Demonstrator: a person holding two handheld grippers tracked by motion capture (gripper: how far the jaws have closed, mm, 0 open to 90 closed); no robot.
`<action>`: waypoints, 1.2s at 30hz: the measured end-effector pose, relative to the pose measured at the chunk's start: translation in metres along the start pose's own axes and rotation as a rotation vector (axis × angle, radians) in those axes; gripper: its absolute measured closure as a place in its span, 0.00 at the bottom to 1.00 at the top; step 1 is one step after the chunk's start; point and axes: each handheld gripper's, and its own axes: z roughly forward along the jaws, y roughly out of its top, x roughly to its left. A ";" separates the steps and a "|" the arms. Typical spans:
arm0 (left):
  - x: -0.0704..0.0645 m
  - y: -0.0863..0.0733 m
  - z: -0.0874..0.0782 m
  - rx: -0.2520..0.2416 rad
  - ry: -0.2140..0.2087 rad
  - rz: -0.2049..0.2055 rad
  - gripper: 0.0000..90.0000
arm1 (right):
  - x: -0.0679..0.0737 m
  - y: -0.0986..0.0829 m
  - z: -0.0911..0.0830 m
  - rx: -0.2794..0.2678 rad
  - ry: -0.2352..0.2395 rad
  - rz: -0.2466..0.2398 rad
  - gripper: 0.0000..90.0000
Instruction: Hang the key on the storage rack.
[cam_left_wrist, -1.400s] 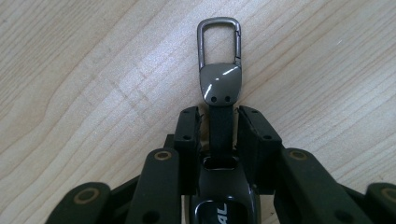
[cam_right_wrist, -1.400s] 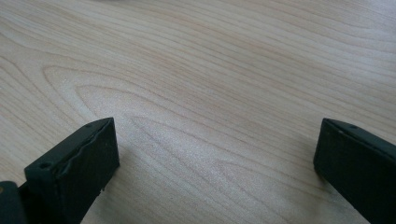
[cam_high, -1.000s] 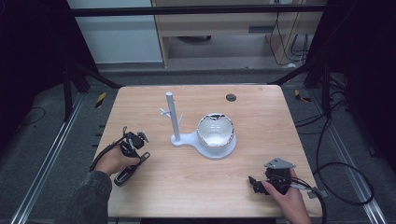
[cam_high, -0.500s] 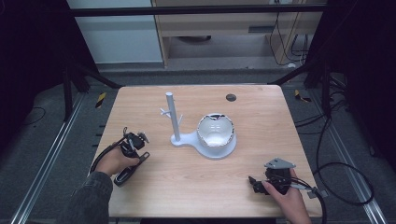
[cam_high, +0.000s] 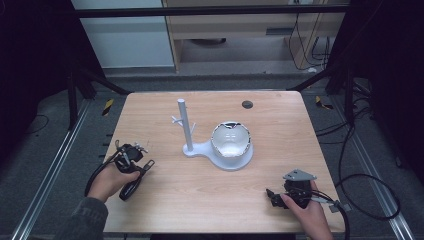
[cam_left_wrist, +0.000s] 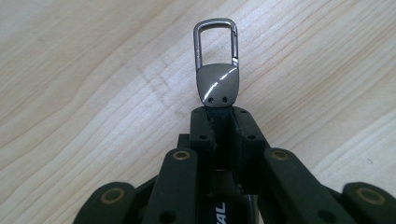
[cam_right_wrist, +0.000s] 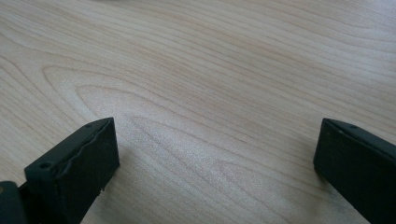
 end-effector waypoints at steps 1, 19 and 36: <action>0.001 -0.004 -0.004 -0.025 -0.001 -0.001 0.89 | 0.000 0.000 0.000 0.000 0.000 0.000 0.01; 0.004 -0.043 -0.042 -0.313 -0.014 -0.066 0.89 | 0.000 0.001 0.001 0.001 -0.004 0.004 0.00; -0.022 -0.024 -0.040 -0.546 0.035 -0.041 0.89 | 0.000 0.001 0.001 0.000 -0.004 0.002 0.00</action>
